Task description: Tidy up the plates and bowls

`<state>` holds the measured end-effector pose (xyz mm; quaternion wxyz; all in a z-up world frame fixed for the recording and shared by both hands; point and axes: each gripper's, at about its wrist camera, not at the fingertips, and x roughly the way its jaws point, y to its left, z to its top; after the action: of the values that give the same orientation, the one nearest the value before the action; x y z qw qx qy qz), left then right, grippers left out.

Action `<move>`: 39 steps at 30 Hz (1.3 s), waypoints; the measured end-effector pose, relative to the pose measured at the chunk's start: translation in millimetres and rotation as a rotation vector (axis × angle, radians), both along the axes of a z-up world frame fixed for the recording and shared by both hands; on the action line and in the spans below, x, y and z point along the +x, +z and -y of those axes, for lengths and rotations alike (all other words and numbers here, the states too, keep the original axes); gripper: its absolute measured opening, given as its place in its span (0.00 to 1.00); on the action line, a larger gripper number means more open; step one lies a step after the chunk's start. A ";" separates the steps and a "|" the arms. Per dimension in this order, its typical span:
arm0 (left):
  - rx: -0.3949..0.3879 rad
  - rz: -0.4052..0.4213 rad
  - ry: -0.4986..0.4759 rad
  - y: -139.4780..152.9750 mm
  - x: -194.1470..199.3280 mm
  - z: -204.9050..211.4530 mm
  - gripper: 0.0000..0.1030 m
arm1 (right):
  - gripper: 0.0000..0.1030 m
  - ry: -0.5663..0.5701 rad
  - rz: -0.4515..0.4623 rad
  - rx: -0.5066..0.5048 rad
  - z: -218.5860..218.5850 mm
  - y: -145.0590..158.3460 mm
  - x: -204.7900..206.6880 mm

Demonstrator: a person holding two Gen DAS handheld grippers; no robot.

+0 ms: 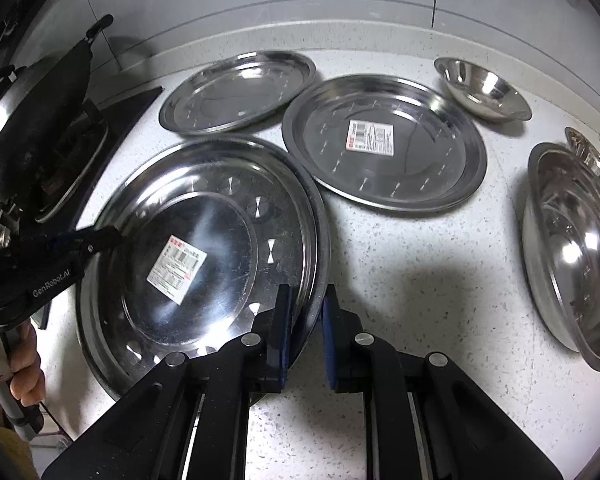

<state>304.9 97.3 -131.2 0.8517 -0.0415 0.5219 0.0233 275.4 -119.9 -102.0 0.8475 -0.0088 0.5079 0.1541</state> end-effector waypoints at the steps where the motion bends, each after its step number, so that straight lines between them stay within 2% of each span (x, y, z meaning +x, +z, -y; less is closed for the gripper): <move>1: -0.009 -0.002 0.005 1.3 -1.5 -1.1 0.15 | 0.13 -0.001 0.001 0.005 0.8 2.0 -0.5; 4: -0.031 0.009 0.019 10.8 -8.7 -5.1 0.14 | 0.13 0.000 0.002 0.021 1.2 9.0 -3.6; 10: -0.019 0.058 -0.004 35.8 -30.7 -9.0 0.14 | 0.13 -0.003 0.016 0.036 0.6 20.8 -19.3; 23: -0.026 0.060 -0.029 63.9 -69.3 -14.1 0.14 | 0.13 -0.003 0.027 0.049 -1.3 41.3 -69.8; 34: -0.052 0.017 0.070 76.5 -87.6 -14.8 0.14 | 0.13 0.096 0.020 0.151 11.7 49.6 -68.2; 39: -0.015 -0.009 0.101 74.5 -96.7 -13.4 0.14 | 0.13 0.155 0.015 0.138 7.9 45.5 -68.2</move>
<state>208.3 110.7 -56.7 0.8466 -0.0741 0.5233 0.0623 207.2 -127.7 -56.5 0.8353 0.0093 0.4876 0.2537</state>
